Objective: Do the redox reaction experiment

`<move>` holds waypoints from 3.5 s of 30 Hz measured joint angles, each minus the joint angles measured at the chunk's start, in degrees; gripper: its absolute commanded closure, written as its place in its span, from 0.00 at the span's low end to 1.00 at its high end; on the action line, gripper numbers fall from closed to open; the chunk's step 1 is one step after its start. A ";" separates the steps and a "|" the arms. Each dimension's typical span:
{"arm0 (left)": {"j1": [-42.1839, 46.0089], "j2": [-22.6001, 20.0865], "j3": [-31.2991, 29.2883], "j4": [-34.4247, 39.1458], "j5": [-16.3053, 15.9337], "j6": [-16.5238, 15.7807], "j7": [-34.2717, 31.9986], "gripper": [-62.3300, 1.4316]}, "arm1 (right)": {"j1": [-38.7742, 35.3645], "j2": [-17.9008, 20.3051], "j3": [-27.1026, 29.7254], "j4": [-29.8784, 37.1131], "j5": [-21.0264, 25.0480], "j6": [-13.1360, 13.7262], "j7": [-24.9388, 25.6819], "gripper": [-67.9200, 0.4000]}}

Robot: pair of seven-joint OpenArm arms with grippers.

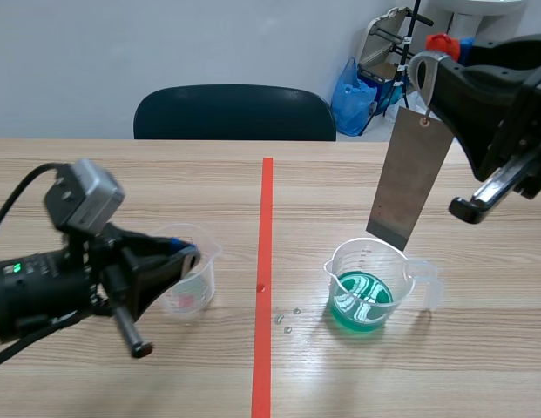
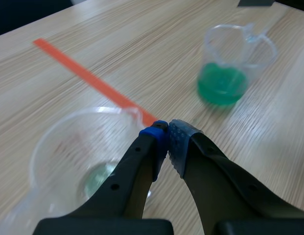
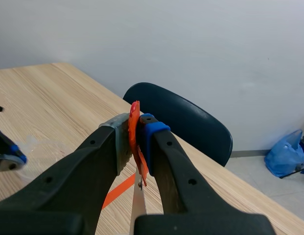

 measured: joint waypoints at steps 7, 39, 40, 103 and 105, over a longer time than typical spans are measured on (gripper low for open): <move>-16.61 7.13 12.46 -5.42 -2.82 -0.02 5.99 0.93 | 0.00 0.00 0.00 0.00 0.02 0.02 0.00 0.97; -26.60 20.46 20.68 -18.36 -6.91 -5.05 10.29 0.93 | 0.00 0.00 0.00 0.00 0.02 0.02 0.00 0.97; -26.53 20.41 20.68 -18.34 -6.91 -5.05 10.29 0.93 | 0.00 0.00 0.00 0.00 0.02 0.02 0.00 0.97; 73.42 12.37 -59.98 -3.19 18.25 -0.04 -50.05 0.00 | 0.00 0.00 0.00 0.07 0.00 0.28 0.00 0.97; 73.42 12.35 -59.98 -3.19 18.25 -0.04 -50.05 0.00 | 0.00 0.00 0.00 0.07 0.00 0.66 0.00 0.97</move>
